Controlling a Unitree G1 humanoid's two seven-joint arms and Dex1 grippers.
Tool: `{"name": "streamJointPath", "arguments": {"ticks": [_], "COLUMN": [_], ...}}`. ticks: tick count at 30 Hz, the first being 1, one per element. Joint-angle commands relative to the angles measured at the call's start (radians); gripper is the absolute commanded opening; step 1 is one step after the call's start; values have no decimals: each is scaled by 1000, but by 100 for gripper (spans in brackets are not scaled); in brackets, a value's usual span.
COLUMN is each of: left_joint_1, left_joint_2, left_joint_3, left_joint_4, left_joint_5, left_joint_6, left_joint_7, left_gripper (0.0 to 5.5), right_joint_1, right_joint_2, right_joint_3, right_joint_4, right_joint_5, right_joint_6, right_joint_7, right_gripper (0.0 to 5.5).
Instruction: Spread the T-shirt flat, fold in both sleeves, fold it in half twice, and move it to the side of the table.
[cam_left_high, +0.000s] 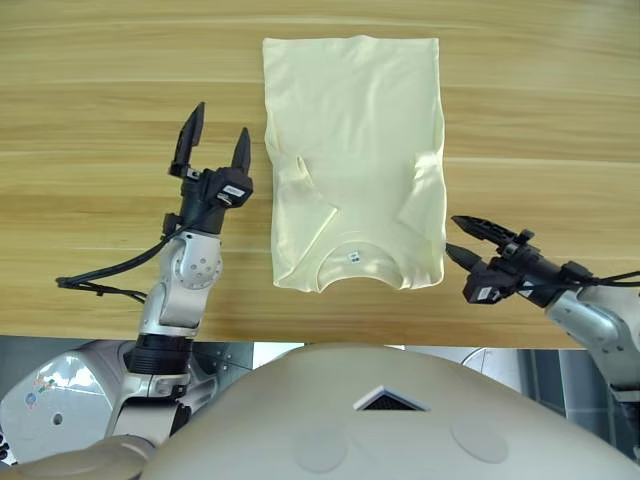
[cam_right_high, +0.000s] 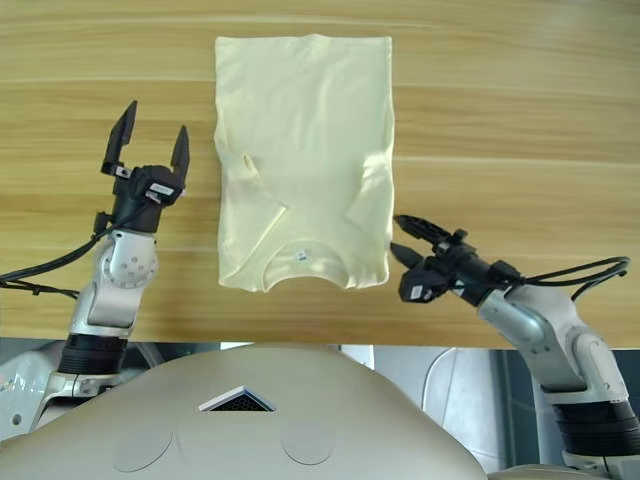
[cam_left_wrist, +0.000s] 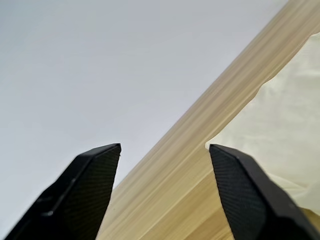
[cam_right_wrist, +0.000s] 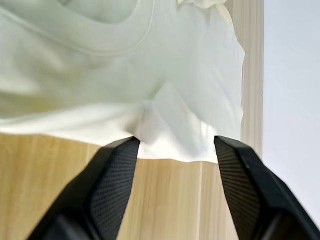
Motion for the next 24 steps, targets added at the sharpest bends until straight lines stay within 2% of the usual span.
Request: {"name": "streamJointPath", "arguments": {"ticks": [1, 15, 24], "left_joint_1": [-12, -26, 48], "left_joint_2": [-1, 4, 184], "left_joint_3": [-10, -31, 79], "left_joint_4": [8, 10, -73], "left_joint_5": [13, 15, -18], "left_joint_6": [-5, -7, -65], "left_joint_7": [3, -7, -98], "left_gripper": [332, 332, 332], "right_joint_1": [-41, -113, -47], "right_joint_2": [12, 34, -39], "right_joint_3": [39, 170, 90], "right_joint_4": [9, 103, 140], "right_joint_5": [-23, -59, -51], "right_joint_6": [-4, 4, 6], "right_joint_7": [17, 39, 18], "right_gripper": [274, 274, 274]}}
